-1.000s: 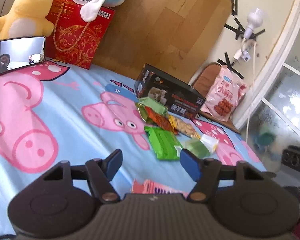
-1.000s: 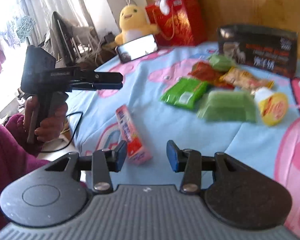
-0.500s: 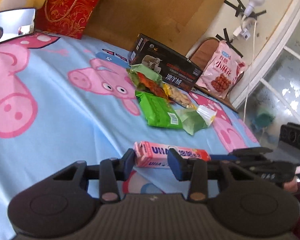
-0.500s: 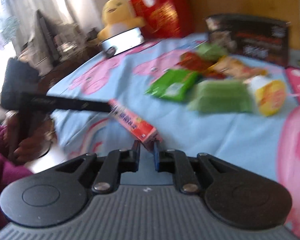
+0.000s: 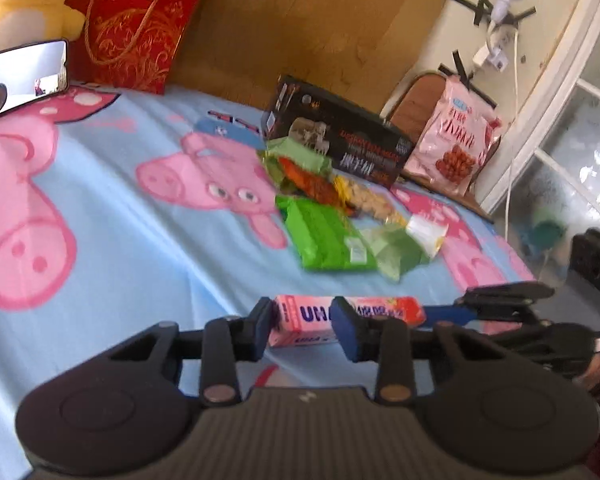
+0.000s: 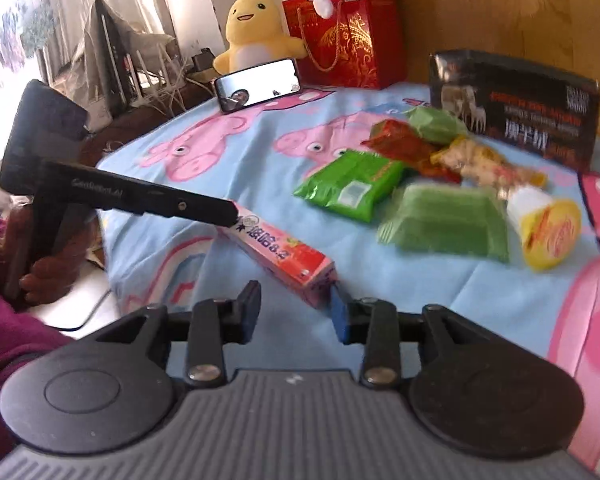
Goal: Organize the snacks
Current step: 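Carry the pink box over the black tin and release it inside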
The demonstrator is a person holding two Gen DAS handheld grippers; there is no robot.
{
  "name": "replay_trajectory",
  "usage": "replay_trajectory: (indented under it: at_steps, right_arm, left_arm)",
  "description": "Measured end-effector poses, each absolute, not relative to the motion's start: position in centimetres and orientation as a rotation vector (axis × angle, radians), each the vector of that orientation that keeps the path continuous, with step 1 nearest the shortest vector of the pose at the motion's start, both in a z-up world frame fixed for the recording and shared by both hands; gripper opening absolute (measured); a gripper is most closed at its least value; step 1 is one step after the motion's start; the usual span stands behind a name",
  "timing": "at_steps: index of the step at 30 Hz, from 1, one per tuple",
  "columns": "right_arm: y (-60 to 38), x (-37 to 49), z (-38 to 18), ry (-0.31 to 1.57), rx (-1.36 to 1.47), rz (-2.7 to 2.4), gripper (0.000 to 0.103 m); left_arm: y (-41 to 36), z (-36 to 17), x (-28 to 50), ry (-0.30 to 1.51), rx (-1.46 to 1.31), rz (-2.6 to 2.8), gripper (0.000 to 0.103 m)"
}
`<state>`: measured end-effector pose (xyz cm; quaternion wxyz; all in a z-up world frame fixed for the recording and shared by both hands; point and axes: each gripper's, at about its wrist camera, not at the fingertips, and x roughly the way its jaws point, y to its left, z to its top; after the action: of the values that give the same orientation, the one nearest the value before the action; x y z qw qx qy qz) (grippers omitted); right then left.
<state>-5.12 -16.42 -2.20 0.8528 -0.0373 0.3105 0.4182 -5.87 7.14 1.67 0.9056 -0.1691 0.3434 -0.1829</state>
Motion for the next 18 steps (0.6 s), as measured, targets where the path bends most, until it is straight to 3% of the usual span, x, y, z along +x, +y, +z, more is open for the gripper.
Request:
replay_trajectory:
  at_steps: [2, 10, 18]
  right_arm:
    - [-16.7, -4.1, -1.9, 0.675, -0.042, 0.85, 0.028]
    - [-18.8, -2.1, 1.5, 0.552, 0.02, 0.792, 0.028]
    - [-21.2, 5.9, 6.8, 0.376, 0.013, 0.596, 0.029]
  left_arm:
    - [7.5, 2.5, -5.2, 0.689, -0.368, -0.399, 0.031]
    - [5.6, 7.4, 0.7, 0.58, -0.315, -0.45, 0.031]
    - [2.0, 10.9, 14.6, 0.471, -0.281, -0.466, 0.034]
